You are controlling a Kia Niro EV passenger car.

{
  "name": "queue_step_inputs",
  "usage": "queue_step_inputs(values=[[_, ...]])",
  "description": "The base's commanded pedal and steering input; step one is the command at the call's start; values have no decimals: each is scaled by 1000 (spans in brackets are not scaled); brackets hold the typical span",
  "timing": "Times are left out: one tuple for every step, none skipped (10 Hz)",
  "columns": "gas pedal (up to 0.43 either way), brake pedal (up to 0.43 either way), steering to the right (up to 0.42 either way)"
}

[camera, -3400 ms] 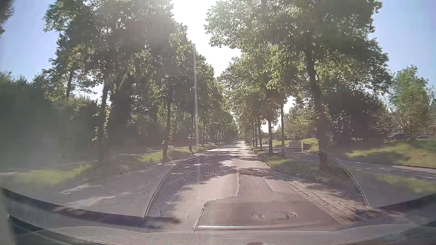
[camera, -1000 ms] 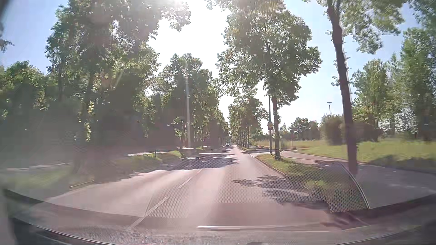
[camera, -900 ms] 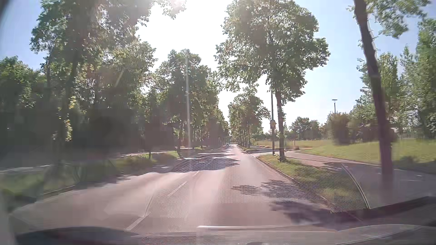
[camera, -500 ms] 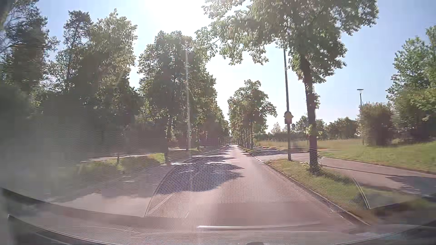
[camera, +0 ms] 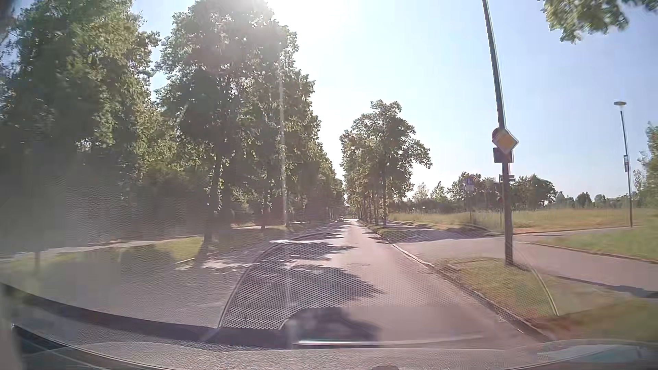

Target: Follow the waypoints while adhering to traffic rules and regulations

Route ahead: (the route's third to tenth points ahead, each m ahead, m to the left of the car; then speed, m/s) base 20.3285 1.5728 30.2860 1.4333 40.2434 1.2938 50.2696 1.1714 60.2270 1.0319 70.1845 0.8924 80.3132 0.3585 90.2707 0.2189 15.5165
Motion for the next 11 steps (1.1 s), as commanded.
queue_step_inputs(values=[[189,12,3],[189,12,3],[189,12,2],[189,12,0],[189,12,-1],[189,12,-1],[189,6,-1],[189,12,-1],[189,6,-1],[189,12,-1],[189,12,-1]])
